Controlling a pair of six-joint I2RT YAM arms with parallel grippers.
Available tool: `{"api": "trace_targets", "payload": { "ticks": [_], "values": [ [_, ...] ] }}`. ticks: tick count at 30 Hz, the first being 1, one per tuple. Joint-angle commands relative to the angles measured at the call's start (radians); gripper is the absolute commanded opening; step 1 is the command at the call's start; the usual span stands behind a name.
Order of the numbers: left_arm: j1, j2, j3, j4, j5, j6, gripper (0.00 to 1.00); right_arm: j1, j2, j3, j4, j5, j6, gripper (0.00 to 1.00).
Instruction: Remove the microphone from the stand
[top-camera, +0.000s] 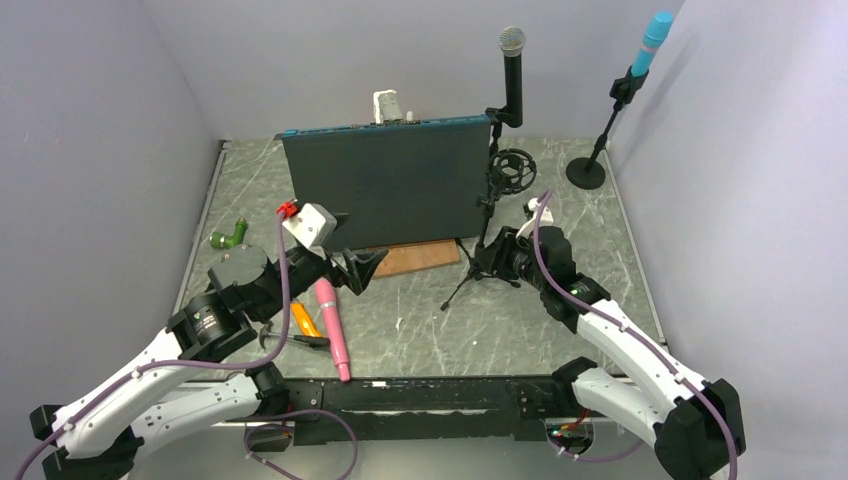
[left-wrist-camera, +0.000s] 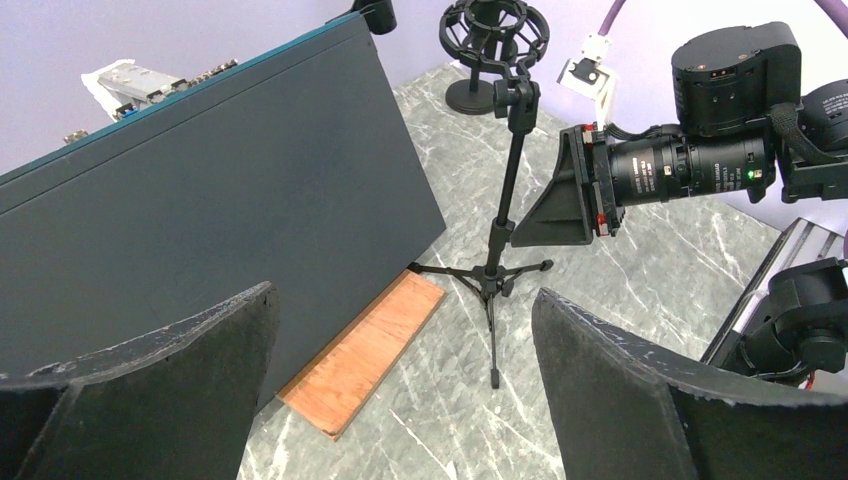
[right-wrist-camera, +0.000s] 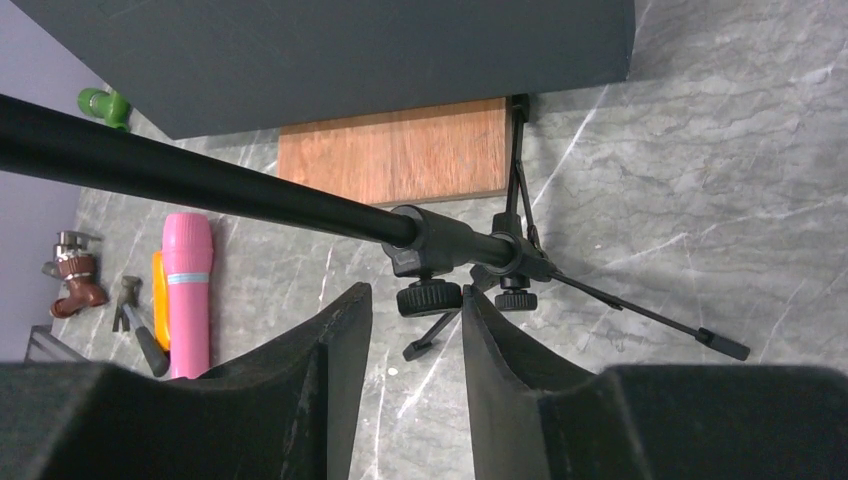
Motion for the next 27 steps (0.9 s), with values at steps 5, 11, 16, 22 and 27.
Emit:
{"api": "trace_targets", "payload": {
  "ticks": [5,11,16,22,27],
  "values": [
    [-0.004,0.001,0.005,0.039,-0.005,0.007,0.99,-0.003,0.025,0.001,0.081,-0.023,-0.049,0.31],
    [-0.004,-0.001,-0.002,0.046,-0.004,0.004,1.0,0.007,0.054,0.031,0.001,0.064,-0.068,0.0],
    [-0.004,-0.005,-0.005,0.048,-0.017,0.005,1.0,0.203,0.066,0.079,-0.142,0.459,-0.081,0.0],
    [-0.004,-0.009,-0.02,0.065,-0.023,0.006,0.99,0.402,0.195,0.208,-0.335,0.825,-0.061,0.0],
    [-0.004,-0.011,-0.022,0.067,-0.031,0.007,0.99,0.484,0.286,0.282,-0.409,0.948,-0.064,0.0]
  ]
}}
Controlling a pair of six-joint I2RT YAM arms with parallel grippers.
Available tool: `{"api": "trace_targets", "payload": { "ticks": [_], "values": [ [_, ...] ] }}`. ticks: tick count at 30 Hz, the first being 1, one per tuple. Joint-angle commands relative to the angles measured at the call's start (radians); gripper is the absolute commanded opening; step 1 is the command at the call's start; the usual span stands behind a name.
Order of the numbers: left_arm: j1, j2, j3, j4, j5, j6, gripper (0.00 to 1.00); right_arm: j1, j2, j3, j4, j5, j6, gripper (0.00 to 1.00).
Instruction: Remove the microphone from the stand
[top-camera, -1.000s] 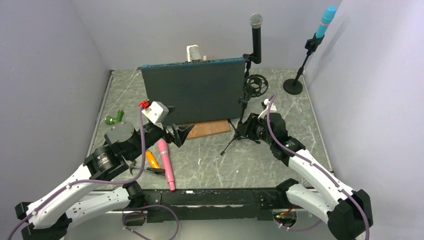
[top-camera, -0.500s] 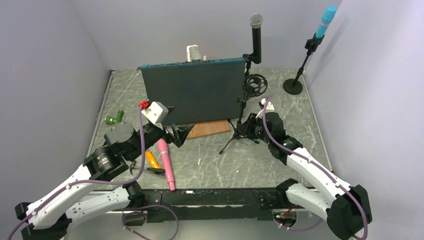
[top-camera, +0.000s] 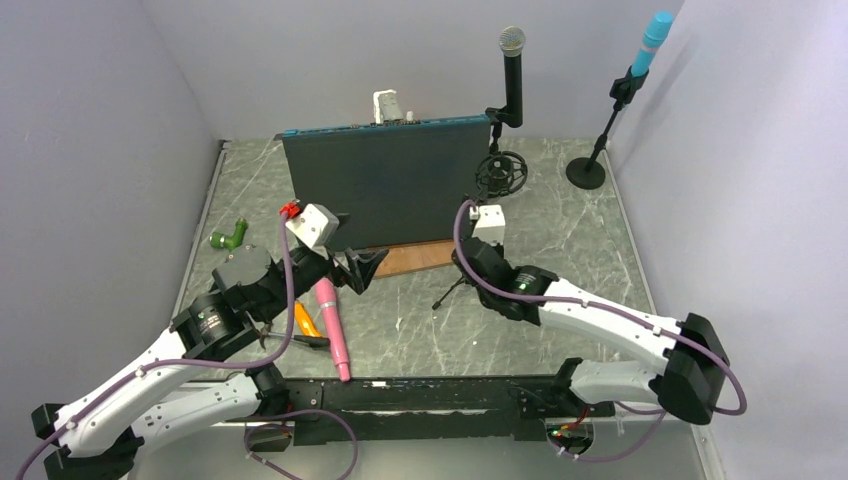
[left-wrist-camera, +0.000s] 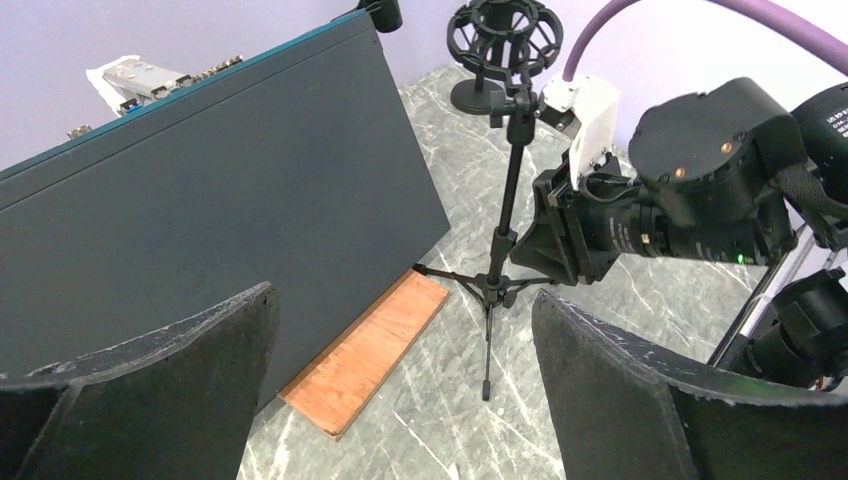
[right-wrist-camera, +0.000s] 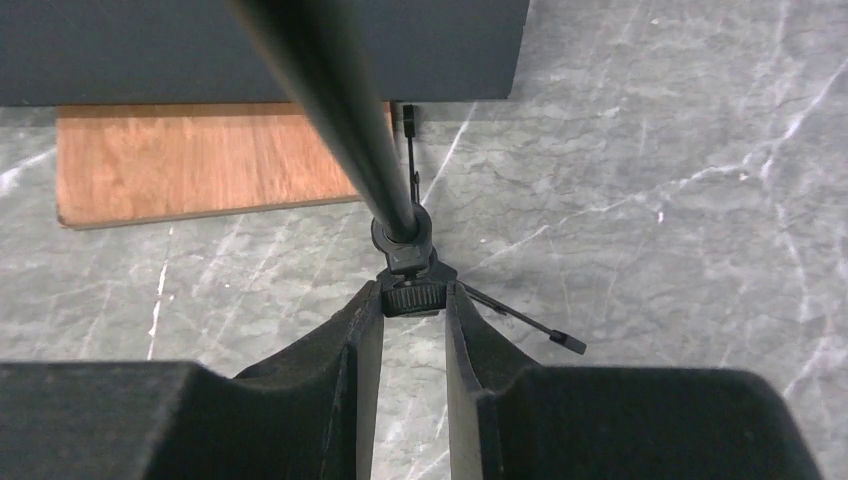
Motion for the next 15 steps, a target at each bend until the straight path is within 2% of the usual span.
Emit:
{"api": "trace_targets", "payload": {
  "ticks": [1,3,10,13,15],
  "values": [
    [-0.004,-0.01,-0.005,0.051,-0.017,0.008,0.99,0.042,0.047,0.059,-0.159,0.21,-0.018,0.0],
    [-0.004,-0.015,-0.008,0.054,-0.022,0.01,0.99,0.048,0.035,0.059,-0.149,0.198,-0.032,0.02],
    [-0.004,-0.018,-0.006,0.054,-0.019,0.013,0.99,0.047,-0.22,-0.004,-0.041,0.01,-0.073,0.49],
    [-0.004,-0.014,-0.006,0.054,-0.017,0.013,0.99,0.046,-0.307,0.009,-0.04,-0.073,-0.089,0.69],
    [-0.004,-0.01,-0.002,0.05,-0.008,0.011,0.99,0.043,-0.322,0.048,-0.081,-0.093,-0.08,0.78]
  ]
}}
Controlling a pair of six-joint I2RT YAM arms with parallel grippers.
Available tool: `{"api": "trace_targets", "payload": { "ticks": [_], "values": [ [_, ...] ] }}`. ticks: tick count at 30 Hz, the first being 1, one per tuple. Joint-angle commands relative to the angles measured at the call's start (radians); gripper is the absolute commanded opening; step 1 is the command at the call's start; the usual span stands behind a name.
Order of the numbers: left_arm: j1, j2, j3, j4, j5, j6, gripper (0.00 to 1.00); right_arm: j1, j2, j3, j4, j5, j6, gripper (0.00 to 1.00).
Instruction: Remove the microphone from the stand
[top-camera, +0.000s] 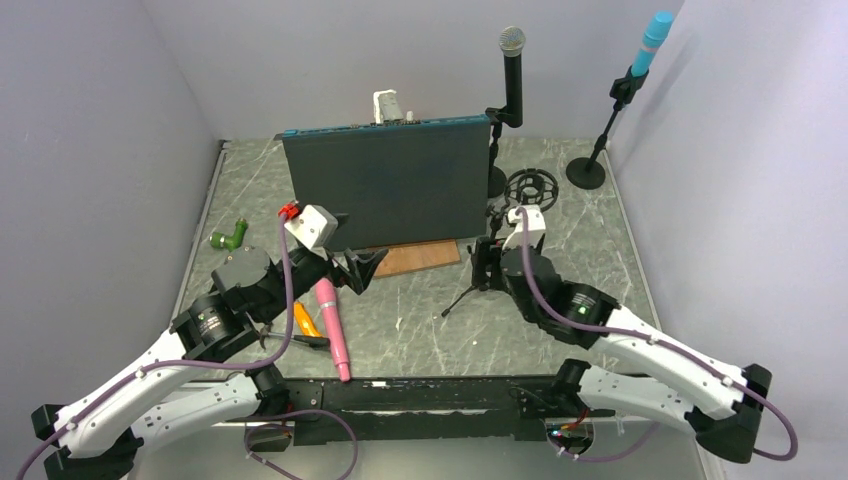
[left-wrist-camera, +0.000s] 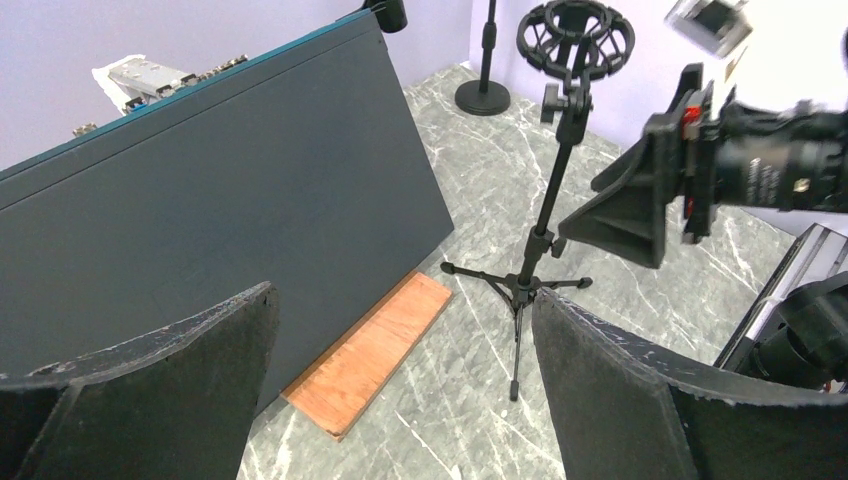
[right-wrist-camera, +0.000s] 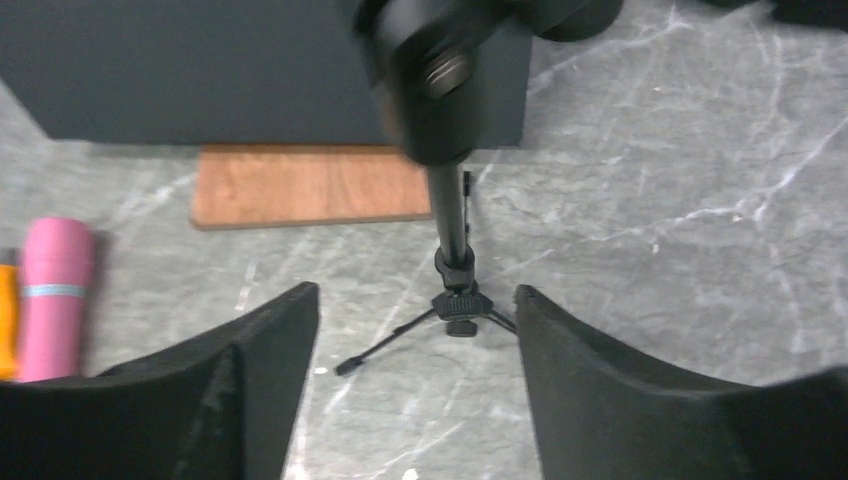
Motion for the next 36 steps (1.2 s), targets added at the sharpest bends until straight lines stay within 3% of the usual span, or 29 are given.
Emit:
{"api": "trace_targets", "payload": {
  "ticks": [1,4,7,10,13,15,25,30,36],
  "values": [
    [-0.004,-0.001,0.01,0.039,0.003,0.008,1.0,-0.003,-0.042,0.083,-0.037,-0.081,-0.007,0.8],
    [-0.004,-0.001,0.009,0.041,0.003,0.009,1.0,-0.002,-0.048,0.158,-0.109,-0.053,0.036,0.81],
    [-0.004,0.0,0.007,0.041,0.0,0.007,0.99,-0.004,-0.04,0.227,-0.151,-0.049,0.03,0.75],
    [-0.004,0.011,0.011,0.036,0.004,0.006,0.99,-0.005,0.008,0.325,-0.22,-0.014,0.023,0.66],
    [-0.005,0.017,0.012,0.035,0.005,0.004,0.99,-0.007,0.056,0.432,-0.297,0.046,0.038,0.51],
    [-0.004,0.016,0.01,0.038,0.007,0.002,0.99,-0.007,0.07,0.464,-0.3,0.053,0.01,0.47],
    [-0.004,0.019,0.009,0.038,0.003,0.004,0.99,-0.048,0.146,0.502,-0.202,0.06,-0.109,0.43],
    [-0.004,0.017,0.01,0.037,0.004,0.005,0.99,-0.134,0.183,0.489,-0.191,-0.016,-0.115,0.3],
    [-0.004,0.015,0.012,0.034,0.007,0.004,0.99,-0.177,0.177,0.401,-0.175,-0.101,-0.087,0.25]
  ]
}}
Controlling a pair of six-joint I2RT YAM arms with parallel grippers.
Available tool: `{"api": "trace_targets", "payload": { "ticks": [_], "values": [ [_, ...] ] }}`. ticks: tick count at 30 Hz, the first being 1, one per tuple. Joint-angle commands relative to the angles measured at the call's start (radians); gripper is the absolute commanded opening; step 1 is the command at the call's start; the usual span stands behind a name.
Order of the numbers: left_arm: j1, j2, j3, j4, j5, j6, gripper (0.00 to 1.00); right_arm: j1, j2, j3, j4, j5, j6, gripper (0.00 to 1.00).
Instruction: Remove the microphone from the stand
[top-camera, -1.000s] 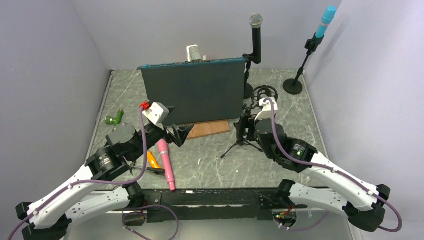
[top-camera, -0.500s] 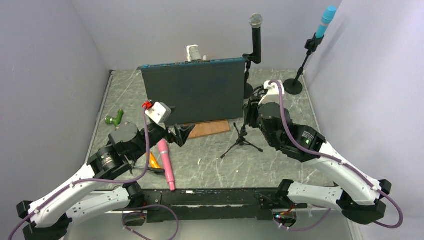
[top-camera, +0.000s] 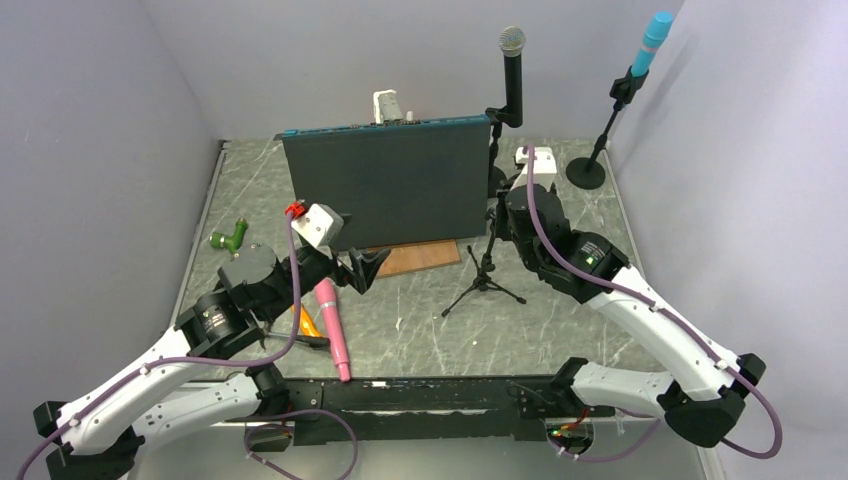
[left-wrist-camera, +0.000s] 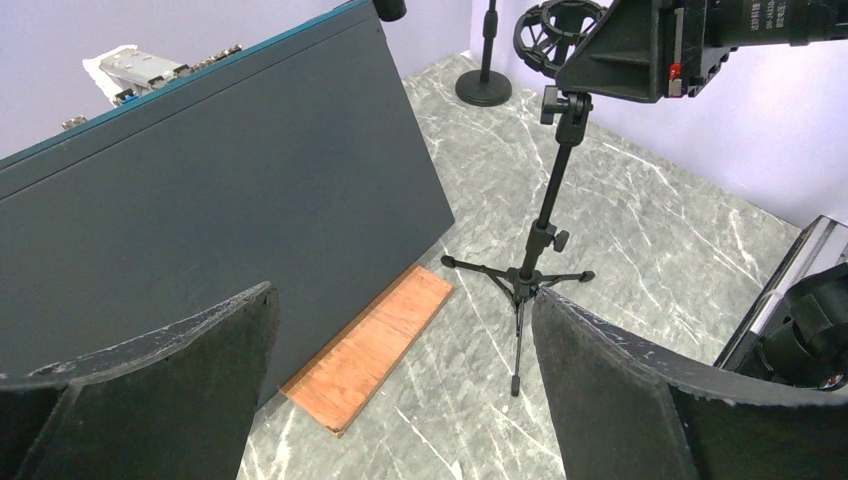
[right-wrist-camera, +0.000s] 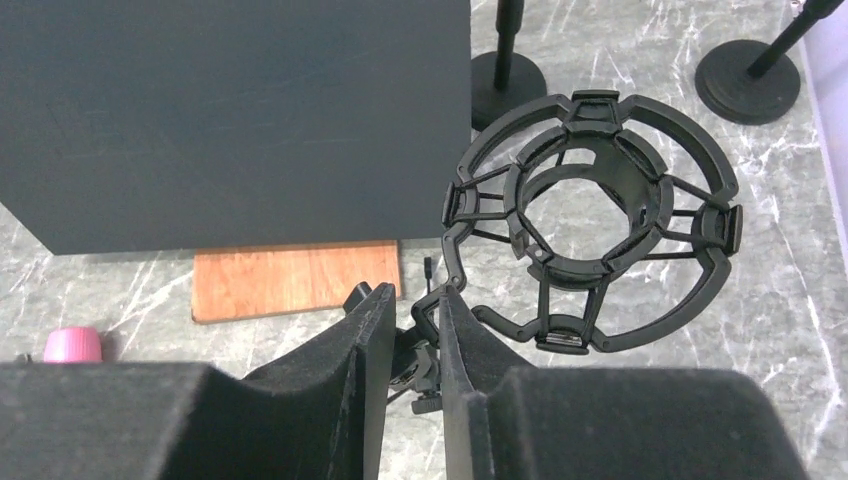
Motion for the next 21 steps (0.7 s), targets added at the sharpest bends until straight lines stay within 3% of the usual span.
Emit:
{"api": "trace_targets", "payload": {
  "ticks": [1,12,16,19,21],
  "values": [
    [-0.005,-0.005,0.012,0.035,0.007,0.005,0.99,-0.015,-0.019,-0.073,0.031,-0.079,0.011,0.24],
    [-0.004,0.007,0.016,0.034,0.019,0.001,0.99,-0.014,-0.058,-0.296,0.036,-0.176,0.144,0.19],
    [-0.004,0.011,0.014,0.035,0.017,0.001,0.99,-0.014,-0.063,-0.299,0.028,-0.171,0.157,0.21],
    [-0.004,0.016,0.015,0.034,0.018,0.001,0.99,-0.014,-0.085,-0.284,0.027,-0.176,0.157,0.33],
    [-0.004,0.017,0.015,0.033,0.016,0.0,0.99,-0.014,-0.109,-0.288,0.035,-0.188,0.158,0.47]
  ]
}}
